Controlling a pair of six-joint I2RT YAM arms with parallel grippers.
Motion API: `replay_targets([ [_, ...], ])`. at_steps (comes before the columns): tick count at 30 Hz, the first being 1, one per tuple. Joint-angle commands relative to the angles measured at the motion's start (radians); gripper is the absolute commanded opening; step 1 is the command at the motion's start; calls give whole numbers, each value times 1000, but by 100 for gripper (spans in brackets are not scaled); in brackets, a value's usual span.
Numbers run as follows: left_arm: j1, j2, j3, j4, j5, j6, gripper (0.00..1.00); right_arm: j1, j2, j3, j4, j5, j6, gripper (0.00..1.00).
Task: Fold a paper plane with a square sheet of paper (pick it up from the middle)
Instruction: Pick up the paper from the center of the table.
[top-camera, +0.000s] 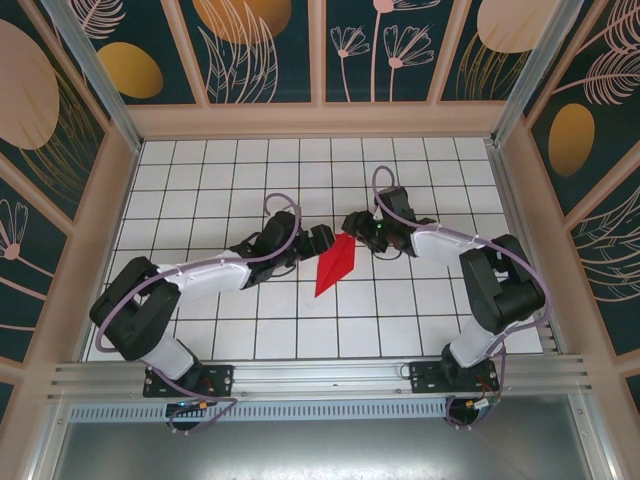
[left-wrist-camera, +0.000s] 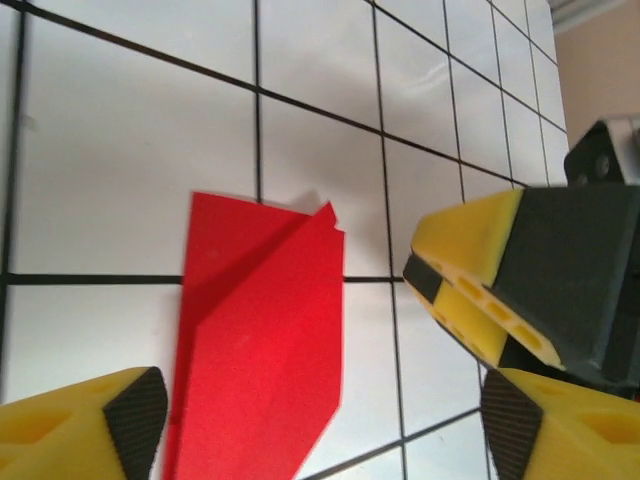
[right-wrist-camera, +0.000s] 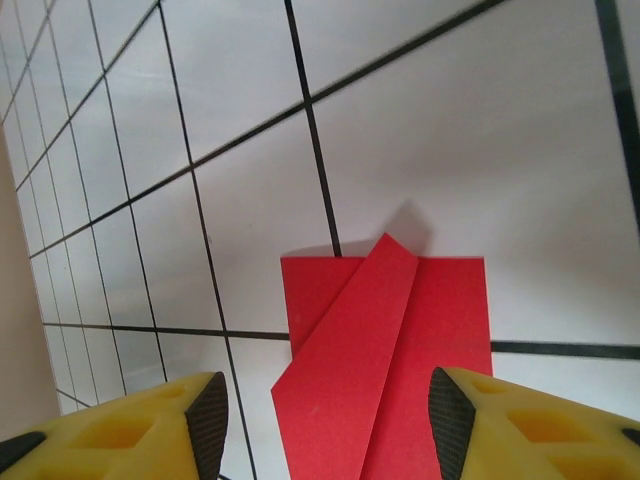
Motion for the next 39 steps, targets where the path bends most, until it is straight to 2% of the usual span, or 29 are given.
replay_targets([
  [1, 23, -47, -53, -21, -59, -24, 90, 37, 46, 6, -4, 8, 64, 58],
  [5, 54, -104, -88, -38, -89, -4, 98, 70, 91, 37, -20, 25, 82, 54],
  [12, 68, -142, -103, -81, -103, 17, 98, 108, 122, 41, 17, 11, 94, 50],
  [14, 75, -134, -101, -91, -91, 15, 98, 113, 132, 40, 53, -45, 92, 49],
  [19, 110, -110, -109, -69, -21, 2, 99, 131, 151, 55, 52, -78, 71, 44],
  [26, 122, -138, -153, -35, 35, -3, 99, 166, 99, -1, 95, -37, 47, 36],
  [34, 124, -223, -200, -31, 80, -22, 98, 183, 97, 6, 79, 27, 10, 9],
  [36, 125, -265, -215, -33, 94, -27, 99, 182, 58, -2, 114, 25, -4, 5],
  [39, 125, -333, -229, -42, 113, -23, 99, 173, -22, -17, 193, -34, -29, 4],
])
